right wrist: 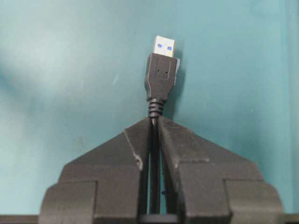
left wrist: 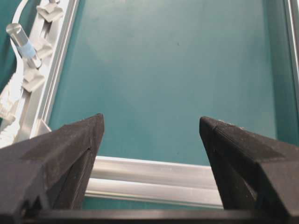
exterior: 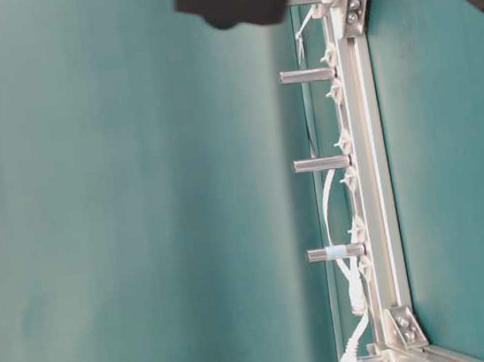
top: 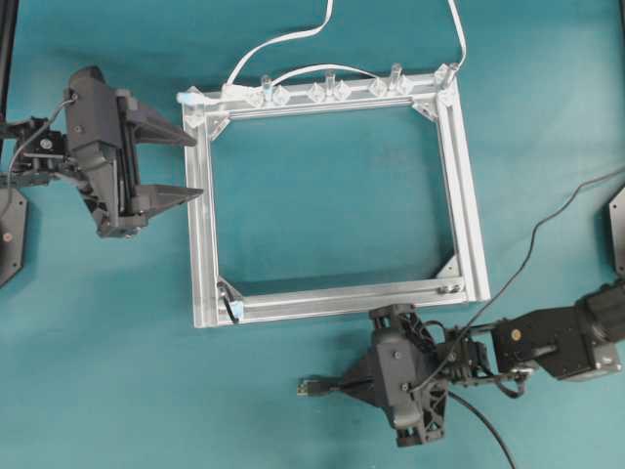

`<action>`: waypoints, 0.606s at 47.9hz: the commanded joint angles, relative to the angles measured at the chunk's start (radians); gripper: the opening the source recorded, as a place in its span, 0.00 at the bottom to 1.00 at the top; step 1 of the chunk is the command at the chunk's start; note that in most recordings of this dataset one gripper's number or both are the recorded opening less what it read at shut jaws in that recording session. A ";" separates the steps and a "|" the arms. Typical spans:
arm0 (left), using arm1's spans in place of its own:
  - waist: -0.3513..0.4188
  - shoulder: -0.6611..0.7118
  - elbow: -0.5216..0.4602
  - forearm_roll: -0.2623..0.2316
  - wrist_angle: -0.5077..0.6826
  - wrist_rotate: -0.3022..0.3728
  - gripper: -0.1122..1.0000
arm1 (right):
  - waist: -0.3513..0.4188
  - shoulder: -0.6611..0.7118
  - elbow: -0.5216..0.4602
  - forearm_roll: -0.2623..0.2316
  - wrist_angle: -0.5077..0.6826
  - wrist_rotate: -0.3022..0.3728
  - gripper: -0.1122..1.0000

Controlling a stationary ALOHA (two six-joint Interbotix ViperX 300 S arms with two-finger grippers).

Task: Insert the wire through the string loop located on the left side.
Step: 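Lift the cable and carry it toward the zip-tie loop at the frame corner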

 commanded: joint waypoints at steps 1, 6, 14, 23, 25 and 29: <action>-0.003 -0.012 -0.009 0.000 -0.003 -0.006 0.85 | -0.008 -0.061 -0.008 0.000 0.008 -0.002 0.17; -0.002 -0.011 -0.009 0.000 -0.003 -0.005 0.85 | -0.014 -0.086 -0.011 -0.006 0.035 -0.005 0.17; -0.003 -0.012 -0.003 0.000 -0.003 -0.005 0.85 | -0.032 -0.121 -0.011 -0.009 0.071 -0.028 0.17; -0.003 -0.012 -0.003 0.000 -0.003 -0.005 0.85 | -0.060 -0.155 -0.015 -0.009 0.104 -0.048 0.17; -0.003 -0.014 -0.003 0.000 -0.003 -0.006 0.85 | -0.064 -0.158 -0.017 -0.009 0.117 -0.051 0.17; -0.005 -0.017 -0.002 0.000 -0.003 -0.005 0.85 | -0.072 -0.166 -0.020 -0.011 0.137 -0.058 0.17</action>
